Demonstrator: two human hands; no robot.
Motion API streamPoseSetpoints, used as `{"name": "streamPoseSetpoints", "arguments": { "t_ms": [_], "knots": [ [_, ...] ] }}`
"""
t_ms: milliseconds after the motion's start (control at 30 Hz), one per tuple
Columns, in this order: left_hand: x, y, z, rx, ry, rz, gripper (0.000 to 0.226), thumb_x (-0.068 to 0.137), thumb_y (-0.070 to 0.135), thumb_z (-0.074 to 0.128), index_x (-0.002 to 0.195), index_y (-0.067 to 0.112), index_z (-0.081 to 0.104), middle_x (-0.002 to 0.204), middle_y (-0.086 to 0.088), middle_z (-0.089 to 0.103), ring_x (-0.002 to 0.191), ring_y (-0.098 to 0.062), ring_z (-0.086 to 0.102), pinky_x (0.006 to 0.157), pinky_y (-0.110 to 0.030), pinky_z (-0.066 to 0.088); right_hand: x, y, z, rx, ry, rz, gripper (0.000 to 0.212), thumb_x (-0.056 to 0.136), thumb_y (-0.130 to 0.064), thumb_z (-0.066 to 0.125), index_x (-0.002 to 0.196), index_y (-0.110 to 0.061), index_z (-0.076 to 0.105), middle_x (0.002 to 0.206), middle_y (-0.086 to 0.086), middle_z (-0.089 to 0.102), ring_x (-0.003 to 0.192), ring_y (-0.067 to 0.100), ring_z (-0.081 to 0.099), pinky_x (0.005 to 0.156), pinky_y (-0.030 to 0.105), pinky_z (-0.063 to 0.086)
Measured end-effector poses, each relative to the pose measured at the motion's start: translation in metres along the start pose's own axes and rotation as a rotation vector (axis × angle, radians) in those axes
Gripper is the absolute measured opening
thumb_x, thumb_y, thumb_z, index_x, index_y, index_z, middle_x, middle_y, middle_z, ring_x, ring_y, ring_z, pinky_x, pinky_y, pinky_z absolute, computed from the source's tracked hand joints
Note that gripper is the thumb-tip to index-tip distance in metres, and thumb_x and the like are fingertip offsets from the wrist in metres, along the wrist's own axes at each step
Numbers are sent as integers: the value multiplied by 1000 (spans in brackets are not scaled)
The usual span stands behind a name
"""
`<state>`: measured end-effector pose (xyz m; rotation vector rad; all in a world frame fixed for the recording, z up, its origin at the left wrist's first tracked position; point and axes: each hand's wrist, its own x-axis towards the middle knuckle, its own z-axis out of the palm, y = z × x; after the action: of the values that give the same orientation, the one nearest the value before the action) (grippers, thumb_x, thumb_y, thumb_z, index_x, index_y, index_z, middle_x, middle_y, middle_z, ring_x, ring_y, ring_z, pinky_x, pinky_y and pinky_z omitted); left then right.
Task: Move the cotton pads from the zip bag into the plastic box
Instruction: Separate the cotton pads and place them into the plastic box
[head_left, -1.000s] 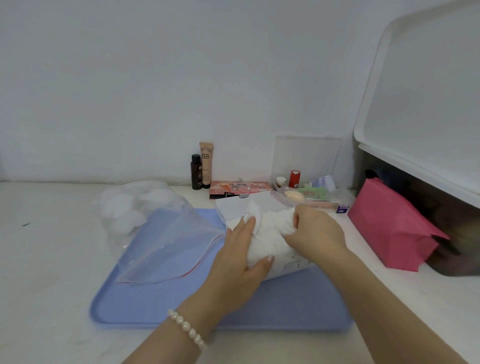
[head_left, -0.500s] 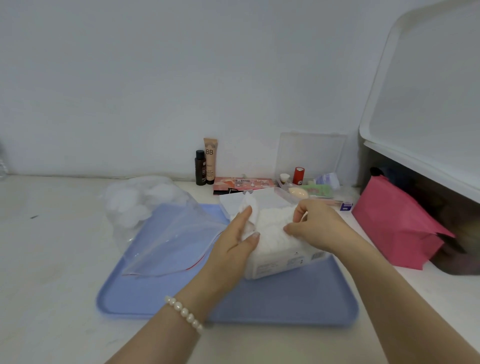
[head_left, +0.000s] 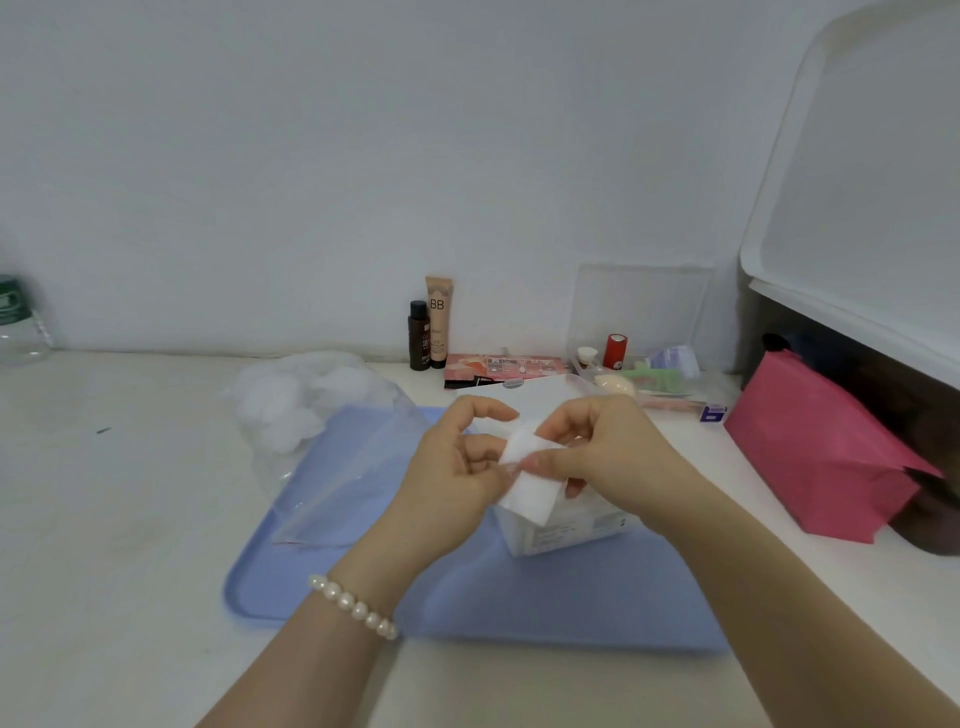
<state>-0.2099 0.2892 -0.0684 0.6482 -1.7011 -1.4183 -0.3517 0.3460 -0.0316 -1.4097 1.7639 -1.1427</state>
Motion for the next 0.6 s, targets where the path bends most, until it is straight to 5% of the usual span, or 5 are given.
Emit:
{"name": "streamPoseSetpoints", "arguments": {
  "t_ms": [133, 267, 467, 600],
  "knots": [
    [2, -3, -2, 226, 193, -31, 25, 84, 0, 61, 90, 22, 51, 78, -5, 64, 64, -19, 64, 69, -34, 53, 7, 6, -9, 63, 158, 21, 20, 78, -3, 72, 72, -11, 54, 57, 3, 57, 38, 11, 57, 47, 25, 49],
    [1, -3, -10, 688, 190, 27, 21, 85, 13, 59, 66, 23, 59, 62, 9, 58, 59, -4, 52, 56, -10, 38, 14, 13, -14, 110, 246, -1, 13, 85, -8, 65, 81, -9, 52, 76, 15, 68, 48, 13, 65, 44, 19, 45],
    [-1, -5, -8, 780, 109, 48, 19, 81, 10, 60, 91, 16, 75, 75, 14, 56, 62, 3, 48, 59, 0, 35, 18, 20, -10, 215, 276, 32, 13, 86, -9, 64, 93, -3, 56, 64, 9, 68, 44, 9, 62, 40, 15, 41],
    [-2, -9, -2, 825, 66, 45, 26, 79, 11, 57, 96, 19, 74, 82, 10, 60, 63, 0, 47, 63, -7, 36, 19, 22, -11, 173, 256, 22, 12, 86, -9, 64, 91, -3, 56, 61, 7, 68, 47, 11, 64, 46, 19, 44]
  ]
}}
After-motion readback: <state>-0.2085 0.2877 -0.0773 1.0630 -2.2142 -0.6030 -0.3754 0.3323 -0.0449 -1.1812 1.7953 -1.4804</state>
